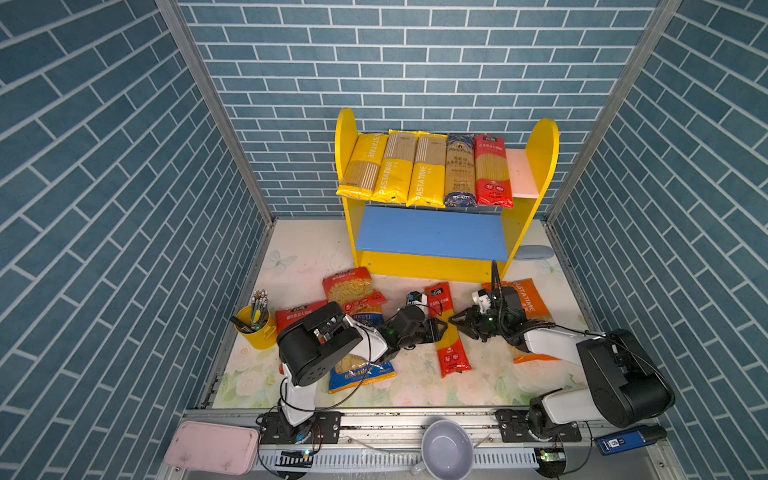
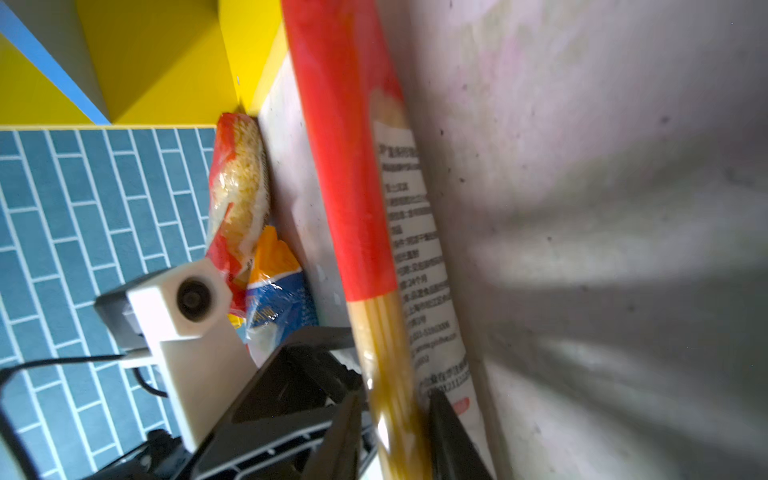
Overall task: Place and organize the pasta boxes and bags onto the shelf
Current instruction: 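Grasp the red PINLIVE spaghetti pack at both ends with both grippers, then tilt the spaghetti pack upright with both grippers, red end up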
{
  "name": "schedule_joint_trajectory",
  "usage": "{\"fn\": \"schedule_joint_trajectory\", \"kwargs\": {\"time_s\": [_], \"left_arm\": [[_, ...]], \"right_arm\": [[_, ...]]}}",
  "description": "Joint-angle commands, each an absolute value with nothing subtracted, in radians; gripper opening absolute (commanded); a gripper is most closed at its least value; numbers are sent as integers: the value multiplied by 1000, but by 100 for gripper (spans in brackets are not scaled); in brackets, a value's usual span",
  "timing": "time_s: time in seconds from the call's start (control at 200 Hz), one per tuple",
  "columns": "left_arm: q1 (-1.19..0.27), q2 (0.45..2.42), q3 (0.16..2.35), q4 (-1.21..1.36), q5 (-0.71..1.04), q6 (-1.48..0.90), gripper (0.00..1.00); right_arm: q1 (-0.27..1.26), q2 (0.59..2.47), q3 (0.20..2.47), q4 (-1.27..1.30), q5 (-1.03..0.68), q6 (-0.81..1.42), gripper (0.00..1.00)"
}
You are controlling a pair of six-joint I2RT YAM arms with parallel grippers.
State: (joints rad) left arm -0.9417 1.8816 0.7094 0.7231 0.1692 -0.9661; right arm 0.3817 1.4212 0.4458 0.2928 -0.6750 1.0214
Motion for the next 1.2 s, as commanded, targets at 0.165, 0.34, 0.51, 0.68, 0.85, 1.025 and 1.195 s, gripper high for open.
{"fn": "schedule_joint_trajectory", "kwargs": {"time_s": [0.165,0.34,0.51,0.68,0.85,1.025,1.195], "left_arm": [[-900,1789,642,746,215,-950,57],[-867,1678,607,730,235,-934,61],[-824,1578,568,746,257,-947,64],[-787,1473,526,791,270,-942,70],[-754,1462,476,972,294,-995,74],[-748,1480,478,1099,308,-1074,78],[-747,1459,493,1163,317,-1151,82]], "right_arm": [[393,1333,438,270,-669,1006,8],[393,1225,478,161,-664,995,0],[392,1127,526,94,-676,999,0],[393,1038,596,53,-698,1021,0],[396,983,640,133,-738,1086,0],[430,956,675,274,-770,1161,0],[474,954,720,368,-778,1201,0]]}}
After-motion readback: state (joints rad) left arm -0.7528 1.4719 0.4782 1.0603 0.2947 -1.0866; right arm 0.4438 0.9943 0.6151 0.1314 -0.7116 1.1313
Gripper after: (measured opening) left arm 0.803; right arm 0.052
